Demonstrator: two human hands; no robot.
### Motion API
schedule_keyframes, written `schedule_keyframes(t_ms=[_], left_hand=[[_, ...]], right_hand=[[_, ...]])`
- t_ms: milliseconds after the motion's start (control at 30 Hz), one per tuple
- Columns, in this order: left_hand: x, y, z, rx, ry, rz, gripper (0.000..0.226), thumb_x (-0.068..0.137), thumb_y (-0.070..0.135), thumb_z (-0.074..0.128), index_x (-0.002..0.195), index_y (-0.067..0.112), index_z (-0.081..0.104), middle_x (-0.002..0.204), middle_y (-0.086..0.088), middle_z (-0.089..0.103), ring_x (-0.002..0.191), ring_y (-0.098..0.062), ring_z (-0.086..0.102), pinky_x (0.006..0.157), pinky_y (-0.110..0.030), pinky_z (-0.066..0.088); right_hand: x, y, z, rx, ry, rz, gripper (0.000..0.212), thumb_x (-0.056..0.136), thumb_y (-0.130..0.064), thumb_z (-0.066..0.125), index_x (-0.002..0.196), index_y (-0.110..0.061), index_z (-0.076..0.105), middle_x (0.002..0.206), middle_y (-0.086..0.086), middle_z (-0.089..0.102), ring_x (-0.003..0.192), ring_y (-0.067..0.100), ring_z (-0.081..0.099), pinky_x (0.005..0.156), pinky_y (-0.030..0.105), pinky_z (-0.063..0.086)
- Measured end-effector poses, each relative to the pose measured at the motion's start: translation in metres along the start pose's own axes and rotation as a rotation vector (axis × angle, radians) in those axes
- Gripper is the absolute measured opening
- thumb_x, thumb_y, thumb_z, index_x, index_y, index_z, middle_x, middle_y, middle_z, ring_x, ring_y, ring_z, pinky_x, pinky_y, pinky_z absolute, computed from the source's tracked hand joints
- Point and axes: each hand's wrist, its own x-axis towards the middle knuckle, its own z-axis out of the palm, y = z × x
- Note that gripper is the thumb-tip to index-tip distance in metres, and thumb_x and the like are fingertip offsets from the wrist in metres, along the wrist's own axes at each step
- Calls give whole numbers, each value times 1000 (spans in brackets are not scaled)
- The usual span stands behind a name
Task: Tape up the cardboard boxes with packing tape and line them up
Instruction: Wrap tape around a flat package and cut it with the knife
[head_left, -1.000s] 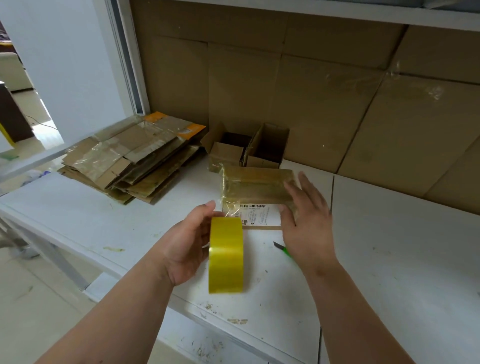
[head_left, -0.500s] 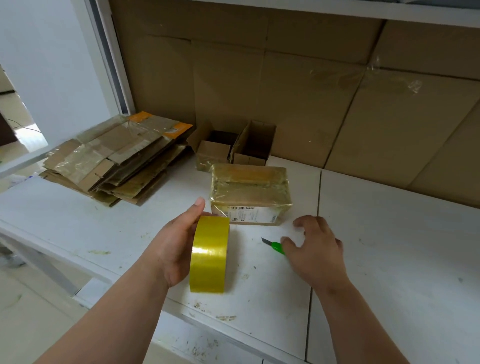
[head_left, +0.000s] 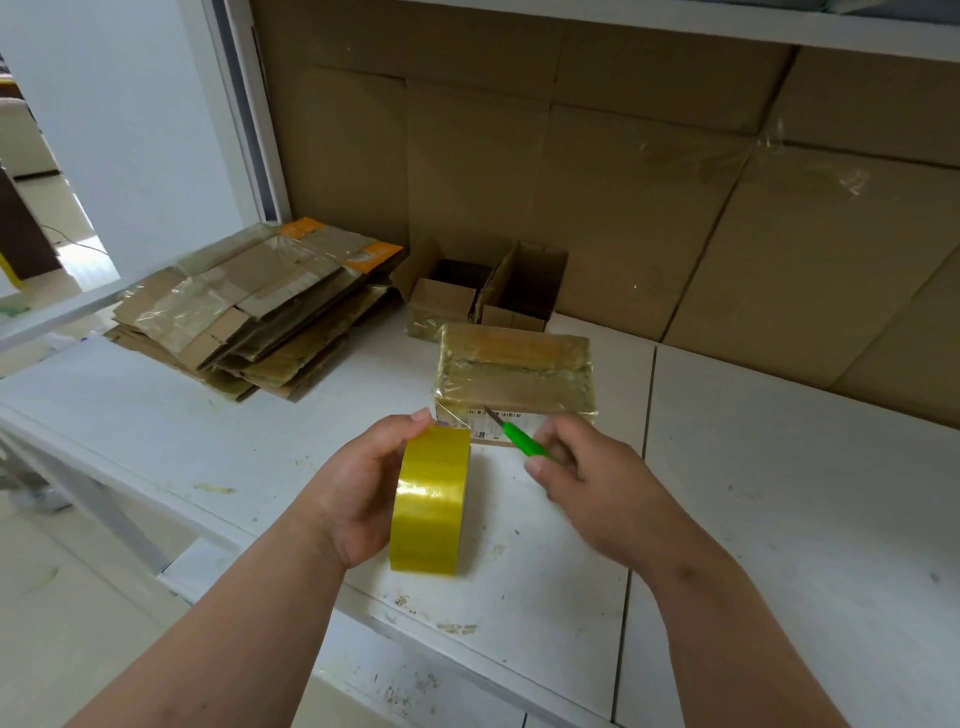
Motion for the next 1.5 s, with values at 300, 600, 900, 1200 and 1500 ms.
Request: schedule_keyframes(t_ms=[300, 600, 900, 1200, 1500], left_hand=[[4, -1, -7, -3, 89, -11, 47, 75, 38, 68, 114, 14, 56, 96, -16, 60, 80, -28, 62, 65, -34, 57], [13, -2, -13, -49, 110, -43, 69, 79, 39, 68, 136, 3, 51, 118, -23, 63, 99, -35, 61, 76, -40, 56], [18, -5, -19, -64, 63, -43, 52, 75, 39, 72, 119, 14, 57, 109, -19, 58, 87, -31, 59, 67, -36, 56], [22, -8, -26, -42, 84, -46, 87, 67, 46, 79, 136, 2, 48, 112, -22, 59, 97, -35, 56, 73, -39, 55], [25, -9, -28, -16, 89, -32, 101, 56, 51, 88, 135, 2, 48, 115, -23, 58, 99, -36, 55, 78, -42, 51]], right_hand=[[33, -43, 1, -201, 102, -165, 15, 100, -34, 50, 108, -21, 51, 108, -4, 50, 88, 17, 53, 70, 32, 39], [35, -46, -23, -132, -22, -31, 12, 99, -38, 52, 103, -28, 59, 111, -7, 64, 100, 15, 60, 89, 37, 51], [43, -52, -10, -279, -67, -82, 17, 98, -40, 51, 98, -27, 62, 93, -9, 62, 78, 6, 54, 63, 26, 43], [47, -52, -6, -215, -15, -110, 14, 98, -32, 54, 95, -24, 65, 85, -10, 63, 73, 6, 56, 58, 22, 42], [49, -54, -6, -186, -31, -95, 17, 97, -33, 55, 89, -23, 66, 76, -8, 61, 60, 6, 51, 50, 22, 36]])
